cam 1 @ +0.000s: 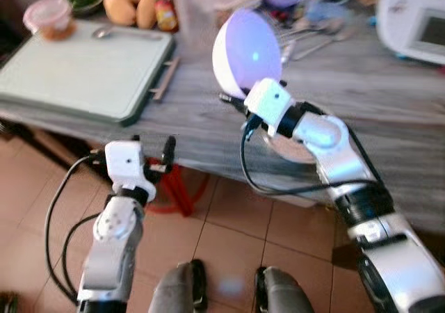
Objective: Setting the table
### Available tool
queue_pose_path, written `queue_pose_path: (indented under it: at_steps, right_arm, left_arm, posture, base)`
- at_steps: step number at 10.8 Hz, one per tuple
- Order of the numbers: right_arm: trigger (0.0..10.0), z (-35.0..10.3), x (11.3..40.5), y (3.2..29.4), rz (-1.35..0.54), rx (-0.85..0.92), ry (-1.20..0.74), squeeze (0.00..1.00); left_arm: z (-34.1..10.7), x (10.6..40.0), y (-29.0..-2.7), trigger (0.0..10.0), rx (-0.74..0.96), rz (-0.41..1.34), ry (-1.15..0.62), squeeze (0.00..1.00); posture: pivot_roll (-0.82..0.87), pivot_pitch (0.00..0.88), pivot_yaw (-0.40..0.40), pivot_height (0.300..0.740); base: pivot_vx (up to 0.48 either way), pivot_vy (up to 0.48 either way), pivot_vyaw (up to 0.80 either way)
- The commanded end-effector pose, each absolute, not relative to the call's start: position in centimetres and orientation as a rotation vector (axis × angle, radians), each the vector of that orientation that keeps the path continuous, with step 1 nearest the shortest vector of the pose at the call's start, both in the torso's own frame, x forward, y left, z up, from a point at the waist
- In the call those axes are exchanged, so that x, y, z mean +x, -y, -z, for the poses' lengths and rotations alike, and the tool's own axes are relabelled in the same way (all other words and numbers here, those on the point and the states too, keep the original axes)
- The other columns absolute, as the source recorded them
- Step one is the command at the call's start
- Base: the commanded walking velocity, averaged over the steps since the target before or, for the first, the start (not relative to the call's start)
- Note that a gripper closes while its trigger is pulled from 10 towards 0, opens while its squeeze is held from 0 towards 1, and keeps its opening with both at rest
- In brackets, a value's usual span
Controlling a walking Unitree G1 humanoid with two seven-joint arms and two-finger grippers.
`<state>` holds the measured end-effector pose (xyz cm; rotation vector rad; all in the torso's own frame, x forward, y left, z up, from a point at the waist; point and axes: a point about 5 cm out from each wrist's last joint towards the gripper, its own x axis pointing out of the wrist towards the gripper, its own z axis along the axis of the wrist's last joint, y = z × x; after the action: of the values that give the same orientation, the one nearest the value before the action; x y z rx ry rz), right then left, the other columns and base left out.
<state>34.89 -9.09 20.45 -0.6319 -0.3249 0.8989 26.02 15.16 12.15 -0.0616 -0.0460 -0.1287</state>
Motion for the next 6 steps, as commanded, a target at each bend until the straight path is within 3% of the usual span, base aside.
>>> queue_pose_path:
  at_steps: [1, 6]
  right_arm:
    - [10.0, -20.5, 35.1, 8.7, -0.937, -0.679, 0.321, 0.00]
    - [10.0, -18.0, 35.6, 9.9, -0.962, -0.800, 0.179, 0.00]
  left_arm:
    - [-12.2, 25.6, -15.5, 10.0, -0.050, 0.131, 0.035, 0.00]
    - [-12.4, 25.4, -15.3, 10.0, -0.050, 0.151, 0.010, 0.00]
  posture:
    - [0.06, 0.275, 0.084, 0.740]
    - [0.07, 0.278, 0.091, 0.740]
  base:
    - [0.000, 0.000, 0.00]
    - [0.000, 0.000, 0.00]
